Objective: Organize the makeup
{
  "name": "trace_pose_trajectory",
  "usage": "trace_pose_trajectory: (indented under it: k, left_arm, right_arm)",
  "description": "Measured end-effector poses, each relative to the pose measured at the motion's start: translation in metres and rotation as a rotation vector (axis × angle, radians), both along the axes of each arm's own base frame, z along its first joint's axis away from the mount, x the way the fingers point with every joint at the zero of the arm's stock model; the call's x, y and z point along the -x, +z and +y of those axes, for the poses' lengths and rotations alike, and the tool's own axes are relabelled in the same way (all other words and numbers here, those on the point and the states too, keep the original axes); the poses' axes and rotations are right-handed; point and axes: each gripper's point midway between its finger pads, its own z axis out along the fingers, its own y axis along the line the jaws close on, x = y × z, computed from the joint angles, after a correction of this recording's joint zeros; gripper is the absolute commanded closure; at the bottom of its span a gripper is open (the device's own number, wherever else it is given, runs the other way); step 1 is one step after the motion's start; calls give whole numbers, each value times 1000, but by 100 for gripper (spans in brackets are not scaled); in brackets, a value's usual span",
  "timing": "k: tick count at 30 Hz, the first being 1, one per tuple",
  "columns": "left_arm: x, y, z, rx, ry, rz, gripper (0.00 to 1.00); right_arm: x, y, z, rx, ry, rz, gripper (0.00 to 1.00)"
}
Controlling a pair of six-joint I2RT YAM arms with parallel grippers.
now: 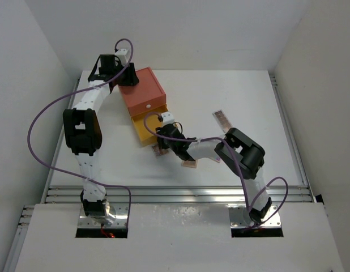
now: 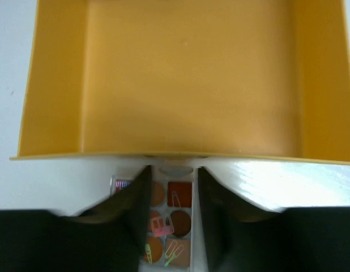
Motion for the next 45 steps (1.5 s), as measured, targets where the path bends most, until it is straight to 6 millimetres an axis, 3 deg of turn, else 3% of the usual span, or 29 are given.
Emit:
trace_pose_trajectory:
  k: [3,6,8,11,14,17,20,24,27,34,37,41,45]
  left_arm:
    - [0,0,0,-2,-1,0,44]
    - [0,0,0,-2,-1,0,44]
    - [0,0,0,-3,-1,-1,44]
    - [0,0,1,-6,-2,-2,44]
    - [0,0,1,-7,-2,-1,44]
    - [0,-1,1,-9,-2,-2,43]
    - [0,-1,1,-10,-1,-2,43]
    - [0,0,1,-11,-1,-4,42]
    - [0,1,2,-23,-8,-5,42]
    - [4,3,4,-58,-22,16,36]
    - [9,4,8,-88,-18,43,35]
    - [12,2,12,-117,-24,59,35]
    - [12,1,13,-130,-32,57,35]
  right_arm:
    - [6,-1,2,18,32,9,50]
    - [12,3,4,39,72,6,30]
    - [17,13,4,48,113,-10,17]
    - [26,38,-2,61,170,-43,9]
    - [34,75,-17,92,197,-82,1]
    - [32,118,-41,139,180,-115,1]
    - [13,135,-83,227,115,-54,1]
    - [-15,123,-155,337,-9,98,1]
    - [-10,106,-189,368,-2,203,1]
    - [35,76,-202,370,213,401,0]
    - [58,59,-219,371,241,516,0]
    - [67,42,-242,409,264,570,0]
    - [87,24,-247,468,436,598,0]
